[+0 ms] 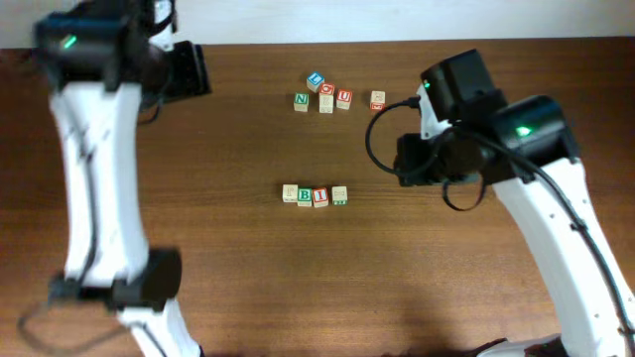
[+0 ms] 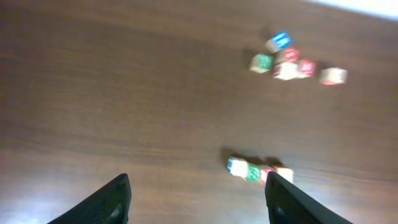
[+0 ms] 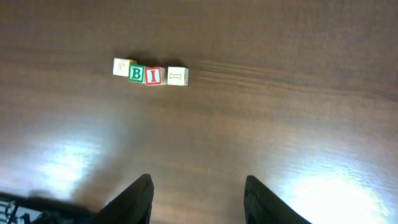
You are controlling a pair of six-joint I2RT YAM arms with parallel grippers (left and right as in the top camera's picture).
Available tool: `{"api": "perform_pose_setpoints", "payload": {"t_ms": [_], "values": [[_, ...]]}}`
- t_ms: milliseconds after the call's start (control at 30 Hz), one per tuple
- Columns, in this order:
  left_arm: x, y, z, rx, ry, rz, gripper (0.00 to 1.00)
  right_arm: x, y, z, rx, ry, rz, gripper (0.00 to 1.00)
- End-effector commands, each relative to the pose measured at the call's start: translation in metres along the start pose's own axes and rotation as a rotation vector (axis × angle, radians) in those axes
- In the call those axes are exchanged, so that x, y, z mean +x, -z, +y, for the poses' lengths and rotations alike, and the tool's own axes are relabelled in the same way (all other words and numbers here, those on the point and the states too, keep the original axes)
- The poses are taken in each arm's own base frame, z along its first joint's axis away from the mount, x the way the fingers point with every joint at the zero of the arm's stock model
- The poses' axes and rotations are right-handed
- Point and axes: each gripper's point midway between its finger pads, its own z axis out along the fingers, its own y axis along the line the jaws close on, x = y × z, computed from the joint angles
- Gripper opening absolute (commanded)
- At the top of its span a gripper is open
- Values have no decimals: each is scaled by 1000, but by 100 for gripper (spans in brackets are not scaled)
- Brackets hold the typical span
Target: Rotate 4 blocks
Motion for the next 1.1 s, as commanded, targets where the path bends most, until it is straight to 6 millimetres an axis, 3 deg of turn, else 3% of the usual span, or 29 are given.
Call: {"api": "perform_pose_setpoints", "payload": {"t_ms": [0,100,200,300,367,567,800,1067], "values": [[38,14,20,-151,111,38,66,2,-28,0,13,-28,57,47],[73,-4,28,-225,138,113,64,1,-52,-1,31,-32,104,47],[96,-43,24,-220,108,137,64,-5,-79,-1,41,-35,143,47],[110,-80,27,-226,105,153,64,-1,-102,-3,60,-42,210,47],[120,-111,30,-225,104,152,65,0,-126,-5,78,-41,260,40],[129,-159,32,-194,0,106,66,5,-183,-10,106,-23,359,33],[133,-177,33,-184,-35,87,69,13,-231,-7,111,-17,415,33],[136,-178,28,-153,-32,103,79,25,-255,9,104,18,440,33]]}}
